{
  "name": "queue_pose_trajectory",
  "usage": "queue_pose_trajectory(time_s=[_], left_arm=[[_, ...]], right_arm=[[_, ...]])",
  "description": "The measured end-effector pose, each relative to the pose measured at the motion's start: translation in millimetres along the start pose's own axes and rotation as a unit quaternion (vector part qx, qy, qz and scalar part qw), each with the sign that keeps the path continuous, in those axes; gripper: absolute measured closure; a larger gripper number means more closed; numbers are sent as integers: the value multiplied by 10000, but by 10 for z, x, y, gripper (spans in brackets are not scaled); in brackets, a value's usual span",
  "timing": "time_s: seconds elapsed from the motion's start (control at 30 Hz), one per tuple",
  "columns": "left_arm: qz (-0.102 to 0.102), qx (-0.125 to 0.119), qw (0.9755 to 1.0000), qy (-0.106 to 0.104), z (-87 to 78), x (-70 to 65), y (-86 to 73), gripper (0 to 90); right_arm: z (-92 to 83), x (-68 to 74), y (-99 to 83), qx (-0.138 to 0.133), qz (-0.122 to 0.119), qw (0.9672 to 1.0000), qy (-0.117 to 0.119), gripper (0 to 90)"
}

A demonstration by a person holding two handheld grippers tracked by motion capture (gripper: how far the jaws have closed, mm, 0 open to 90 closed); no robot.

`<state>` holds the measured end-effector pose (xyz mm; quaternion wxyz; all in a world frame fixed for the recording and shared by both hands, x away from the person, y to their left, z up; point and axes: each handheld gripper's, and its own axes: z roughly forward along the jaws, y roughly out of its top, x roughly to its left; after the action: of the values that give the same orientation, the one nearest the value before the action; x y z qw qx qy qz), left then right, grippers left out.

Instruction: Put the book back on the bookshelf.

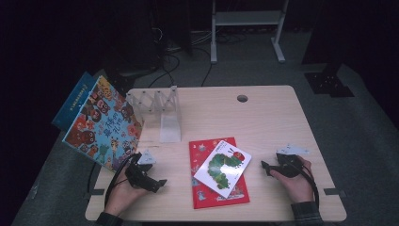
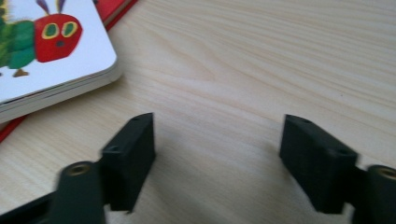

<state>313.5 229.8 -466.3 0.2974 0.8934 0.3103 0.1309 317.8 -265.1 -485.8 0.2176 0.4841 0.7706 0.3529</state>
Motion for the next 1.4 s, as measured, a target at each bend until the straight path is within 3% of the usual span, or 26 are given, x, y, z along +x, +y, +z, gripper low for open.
queue_pose_trajectory(time_s=[0.1, 0.2, 0.4, 0.47, 0.67, 0.93, 1.07, 1.4], left_arm=[[-50, -42, 9999, -83, 37, -8, -32, 2], [48, -97, 9999, -107, 64, -15, -47, 2], [36, -472, 9986, -244, 93, -1, -117, 0], [131, -635, 9974, -314, 100, 6, -151, 0], [141, -651, 9972, -336, 101, 8, -154, 0], [136, -649, 9973, -318, 92, 8, -164, 0], [162, -669, 9970, -354, 96, 21, -164, 0], [93, -647, 9975, -279, 95, 21, -163, 0]], right_arm=[[-37, 33, -5, -10, -113, 9999, 41, 448], [-91, 64, -8, -75, -239, 9996, 145, 513], [-197, 112, -17, -206, -229, 9976, 625, 656], [-220, 135, -22, -203, -269, 9966, 751, 695], [-290, 206, -37, -261, -317, 9931, 1099, 882], [-295, 325, -22, -211, -435, 9898, 1338, 896], [-296, 403, -1, -194, -582, 9863, 1532, 897], [-266, 547, 32, -257, -692, 9779, 1957, 896]])
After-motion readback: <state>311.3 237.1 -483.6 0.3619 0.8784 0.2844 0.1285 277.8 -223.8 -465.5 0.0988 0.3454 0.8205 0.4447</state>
